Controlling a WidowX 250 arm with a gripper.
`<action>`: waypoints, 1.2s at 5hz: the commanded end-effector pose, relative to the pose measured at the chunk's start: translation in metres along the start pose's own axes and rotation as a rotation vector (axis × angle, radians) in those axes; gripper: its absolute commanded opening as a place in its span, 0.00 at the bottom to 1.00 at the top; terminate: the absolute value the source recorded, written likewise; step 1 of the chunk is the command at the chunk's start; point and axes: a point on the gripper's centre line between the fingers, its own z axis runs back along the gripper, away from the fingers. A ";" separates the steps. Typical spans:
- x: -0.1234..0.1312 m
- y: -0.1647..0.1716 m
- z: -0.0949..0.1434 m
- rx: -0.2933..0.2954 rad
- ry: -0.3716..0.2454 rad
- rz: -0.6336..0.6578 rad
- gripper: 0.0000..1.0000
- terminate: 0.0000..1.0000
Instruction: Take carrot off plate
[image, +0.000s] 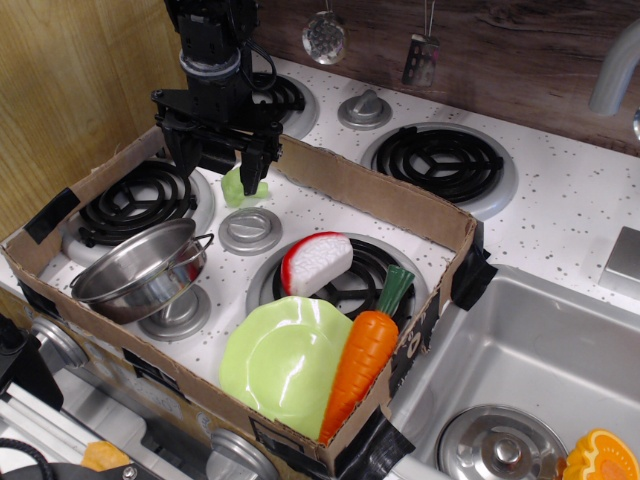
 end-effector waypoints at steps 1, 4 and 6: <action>0.000 0.000 0.000 0.000 0.000 0.000 1.00 0.00; -0.009 -0.010 0.043 -0.046 -0.132 -0.030 1.00 0.00; -0.034 -0.046 0.077 -0.246 -0.214 -0.093 1.00 0.00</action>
